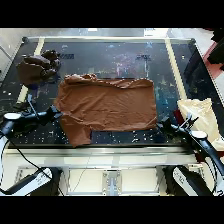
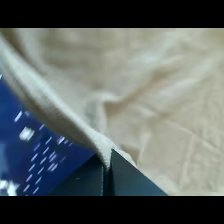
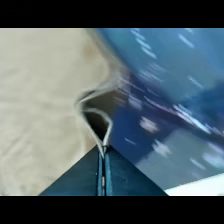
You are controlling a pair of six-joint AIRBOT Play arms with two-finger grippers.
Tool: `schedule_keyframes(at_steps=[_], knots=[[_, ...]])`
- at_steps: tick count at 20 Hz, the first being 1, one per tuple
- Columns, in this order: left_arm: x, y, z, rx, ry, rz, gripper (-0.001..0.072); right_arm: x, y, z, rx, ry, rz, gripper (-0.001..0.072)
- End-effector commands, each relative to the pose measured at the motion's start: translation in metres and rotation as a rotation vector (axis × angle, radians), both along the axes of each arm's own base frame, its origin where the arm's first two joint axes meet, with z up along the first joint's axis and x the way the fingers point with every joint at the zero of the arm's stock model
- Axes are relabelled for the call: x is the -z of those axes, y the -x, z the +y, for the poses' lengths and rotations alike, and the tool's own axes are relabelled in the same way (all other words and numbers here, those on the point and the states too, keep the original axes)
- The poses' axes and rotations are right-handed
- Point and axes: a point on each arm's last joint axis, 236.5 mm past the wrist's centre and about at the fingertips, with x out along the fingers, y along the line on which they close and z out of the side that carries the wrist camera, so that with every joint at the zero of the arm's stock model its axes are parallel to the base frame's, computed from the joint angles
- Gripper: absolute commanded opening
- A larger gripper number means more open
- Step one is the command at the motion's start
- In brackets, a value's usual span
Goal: Fold the shirts.
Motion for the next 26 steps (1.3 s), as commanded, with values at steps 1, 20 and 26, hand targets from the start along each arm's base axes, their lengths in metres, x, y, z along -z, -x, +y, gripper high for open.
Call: schedule_keyframes(at_steps=[1,20,26], knots=[[-0.062,-0.016,-0.011,0.144,-0.01,-0.128,0.0012,-0.074,-0.027,0.019,-0.192,0.039,-0.23,0.0027],[-0.525,0.047,0.021,-0.049,-0.784,-1.073,0.0011,-0.546,0.096,-0.057,0.132,1.078,-0.965,0.0026],[-0.318,-0.064,-0.021,0.395,-0.48,-0.519,0.0011,-0.379,-0.1,-0.036,-0.255,0.6,-0.675,0.0027]])
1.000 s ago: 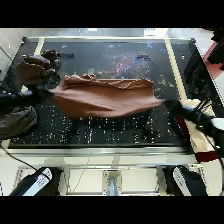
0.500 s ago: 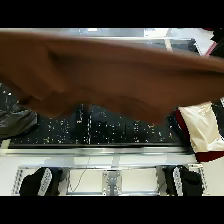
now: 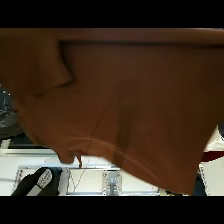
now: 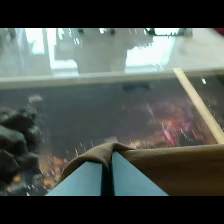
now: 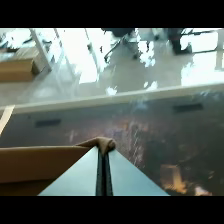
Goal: Fold the shirts.
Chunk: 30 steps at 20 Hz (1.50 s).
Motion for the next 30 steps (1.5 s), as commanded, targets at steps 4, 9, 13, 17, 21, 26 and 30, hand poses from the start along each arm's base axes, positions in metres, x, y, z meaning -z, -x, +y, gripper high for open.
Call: schedule_keyframes(at_steps=[4,9,13,17,21,26,30], knots=[[0.253,-0.081,-0.057,0.193,-0.179,0.622,0.0012,0.246,-0.14,0.05,-0.232,-0.198,0.505,0.0027],[0.376,-0.167,-0.02,-0.103,-0.252,0.651,0.0012,0.375,-0.202,0.08,-0.173,-0.154,0.586,0.0027],[0.382,-0.194,0.013,-0.207,-0.361,0.562,0.0012,0.365,-0.233,0.053,-0.067,-0.143,0.459,0.0027],[0.356,-0.203,0.012,-0.215,-0.352,0.514,0.0012,0.361,-0.228,0.05,-0.098,-0.106,0.493,0.0027],[0.34,-0.165,0.009,-0.212,-0.324,0.632,0.0012,0.359,-0.207,0.052,-0.142,-0.035,0.561,0.0027],[0.348,-0.1,-0.038,-0.004,-0.222,0.82,0.0012,0.375,-0.182,0.065,-0.205,-0.028,0.677,0.0027],[0.378,-0.045,-0.035,0.013,-0.237,0.947,0.0012,0.385,-0.168,0.071,-0.243,0.025,0.743,0.0027]])
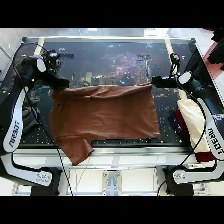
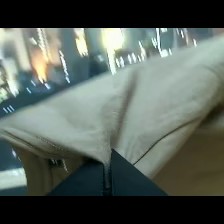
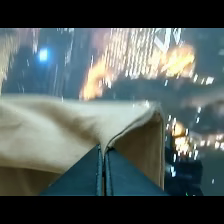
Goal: Fold the shirts.
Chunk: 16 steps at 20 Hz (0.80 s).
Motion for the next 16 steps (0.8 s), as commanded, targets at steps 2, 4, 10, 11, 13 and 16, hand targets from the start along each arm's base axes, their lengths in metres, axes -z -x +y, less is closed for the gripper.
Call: schedule_keyframes(at_steps=[2,4,10,11,13,16], knots=[[0.024,0.06,0.001,0.013,0.004,0.108,0.0012,0.014,0.021,0.006,-0.067,0.05,0.088,0.0027],[0.028,0.07,0.011,-0.028,-0.01,0.088,0.0012,0.018,0.028,0.006,-0.082,0.057,0.119,0.0027],[0.06,0.069,0.04,-0.143,-0.035,0.041,0.0013,0.044,0.052,-0.001,-0.084,0.088,0.217,0.0027],[0.064,0.069,0.039,-0.155,-0.028,0.036,0.0012,0.056,0.058,-0.001,-0.078,0.084,0.236,0.0026],[0.069,0.069,0.036,-0.17,-0.011,0.029,0.0013,0.078,0.069,0.0,-0.057,0.069,0.258,0.0027],[0.069,0.068,0.031,-0.178,0.013,0.028,0.0013,0.095,0.077,0.004,-0.022,0.029,0.269,0.0029]])
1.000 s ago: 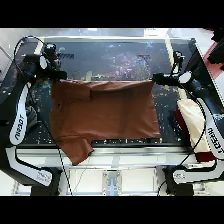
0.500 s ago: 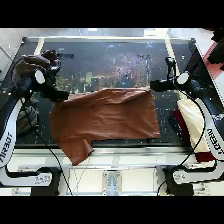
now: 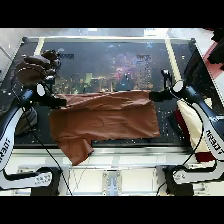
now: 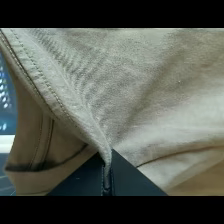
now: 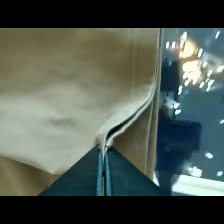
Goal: Fold the shirts.
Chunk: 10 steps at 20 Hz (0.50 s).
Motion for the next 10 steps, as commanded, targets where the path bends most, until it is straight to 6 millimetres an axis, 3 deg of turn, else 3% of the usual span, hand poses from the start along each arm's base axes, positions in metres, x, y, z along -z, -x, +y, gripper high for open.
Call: schedule_keyframes(at_steps=[1,2,4,5,7,10], knots=[[0.003,-0.002,-0.003,-0.023,0.023,-0.018,0.0018,0.017,0.01,0.003,0.033,-0.027,0.021,0.0031],[0.003,-0.003,-0.002,-0.017,0.018,-0.02,0.0074,0.017,0.011,0.004,0.035,-0.032,0.027,0.0051],[0.002,-0.005,0.009,-0.001,-0.031,-0.03,0.0597,0.018,0.017,0.005,0.052,-0.045,0.059,0.0078],[0.001,-0.005,0.021,0.012,-0.086,-0.032,0.0707,0.019,0.021,0.005,0.058,-0.047,0.08,0.0142],[-0.011,-0.01,0.046,-0.025,-0.186,-0.049,0.0701,0.01,0.027,0.0,0.057,-0.025,0.088,0.0218],[-0.067,-0.02,0.061,-0.118,-0.204,-0.185,0.0701,-0.042,0.025,-0.029,0.084,0.094,-0.034,0.0251]])
